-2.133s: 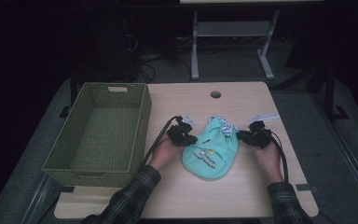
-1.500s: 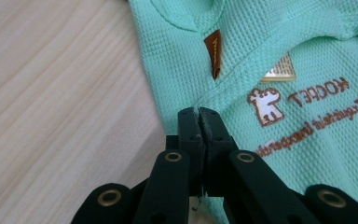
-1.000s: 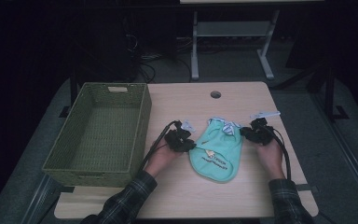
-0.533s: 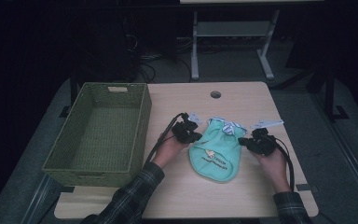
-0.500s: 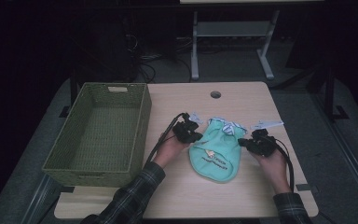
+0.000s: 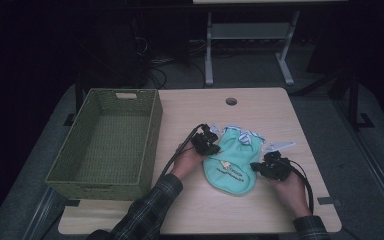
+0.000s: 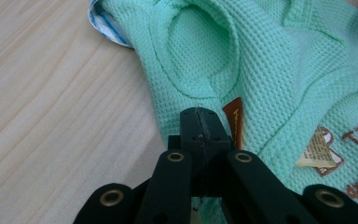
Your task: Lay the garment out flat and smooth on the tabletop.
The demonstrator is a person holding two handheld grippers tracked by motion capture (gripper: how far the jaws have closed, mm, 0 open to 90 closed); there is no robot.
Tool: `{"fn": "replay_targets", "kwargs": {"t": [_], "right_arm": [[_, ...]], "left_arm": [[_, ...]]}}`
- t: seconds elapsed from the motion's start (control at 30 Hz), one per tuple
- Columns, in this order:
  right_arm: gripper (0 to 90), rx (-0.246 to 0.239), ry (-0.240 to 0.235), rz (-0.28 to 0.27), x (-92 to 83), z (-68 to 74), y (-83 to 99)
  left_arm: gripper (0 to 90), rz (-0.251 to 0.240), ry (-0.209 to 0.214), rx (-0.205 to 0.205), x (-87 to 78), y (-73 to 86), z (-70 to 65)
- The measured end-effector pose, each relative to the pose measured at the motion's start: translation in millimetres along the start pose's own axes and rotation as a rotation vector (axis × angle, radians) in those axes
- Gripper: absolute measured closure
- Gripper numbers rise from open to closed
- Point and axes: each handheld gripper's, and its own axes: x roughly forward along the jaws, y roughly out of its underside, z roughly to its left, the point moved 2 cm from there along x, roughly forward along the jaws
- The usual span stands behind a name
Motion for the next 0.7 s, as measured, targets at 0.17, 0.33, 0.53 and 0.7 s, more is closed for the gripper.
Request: {"fn": "replay_targets", "kwargs": {"t": [0.17, 0.33, 0.53, 0.7], "right_arm": [[89.9, 0.001, -0.003, 0.003, 1.6, -0.6, 2.9], [89.9, -0.01, 0.002, 0.002, 1.7, -0.2, 2.9], [89.9, -0.012, 0.006, 0.001, 2.0, -0.8, 2.4], [89.9, -0.014, 0.003, -0.001, 3.1, -2.0, 1.3]], "left_arm": [[89.7, 0.014, 0.001, -0.001, -6.1, 6.8, -2.3], [89.7, 0.026, 0.003, -0.008, -14.9, 16.4, -8.8], [89.8, 0.04, 0.009, -0.01, -26.0, 28.7, -21.5], [89.7, 0.045, 0.028, 0.005, -33.6, 37.4, -34.4]]}}
